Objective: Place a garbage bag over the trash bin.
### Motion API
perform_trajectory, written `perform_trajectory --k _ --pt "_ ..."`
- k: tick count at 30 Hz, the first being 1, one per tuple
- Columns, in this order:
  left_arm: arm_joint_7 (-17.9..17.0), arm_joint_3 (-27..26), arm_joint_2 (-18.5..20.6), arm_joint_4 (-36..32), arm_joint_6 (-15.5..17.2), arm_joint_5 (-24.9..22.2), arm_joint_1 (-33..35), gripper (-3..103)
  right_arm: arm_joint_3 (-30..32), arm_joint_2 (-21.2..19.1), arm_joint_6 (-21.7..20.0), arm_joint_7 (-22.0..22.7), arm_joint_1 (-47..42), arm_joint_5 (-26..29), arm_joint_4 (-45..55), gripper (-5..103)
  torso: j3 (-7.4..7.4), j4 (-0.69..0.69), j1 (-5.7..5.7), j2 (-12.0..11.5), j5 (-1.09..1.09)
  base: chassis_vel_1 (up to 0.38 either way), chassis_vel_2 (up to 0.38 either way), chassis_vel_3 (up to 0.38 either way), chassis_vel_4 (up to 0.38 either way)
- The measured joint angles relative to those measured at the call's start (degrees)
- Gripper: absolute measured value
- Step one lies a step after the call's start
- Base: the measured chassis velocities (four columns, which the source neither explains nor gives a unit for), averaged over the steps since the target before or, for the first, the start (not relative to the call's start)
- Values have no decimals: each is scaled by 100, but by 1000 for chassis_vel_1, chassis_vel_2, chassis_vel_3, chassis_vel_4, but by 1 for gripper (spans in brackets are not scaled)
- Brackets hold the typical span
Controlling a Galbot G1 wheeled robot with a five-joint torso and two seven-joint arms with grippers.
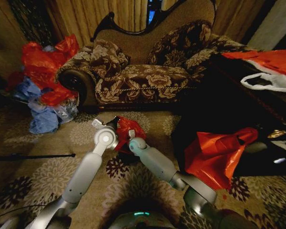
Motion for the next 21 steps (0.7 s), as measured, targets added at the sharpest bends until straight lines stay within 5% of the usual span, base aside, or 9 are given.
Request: perform_trajectory --k 21 --pt "340 7 -57 455 -14 298 -44 0 63 -757 21 223 -508 69 1322 100 0 0 0 0 0 0 0 0 0"
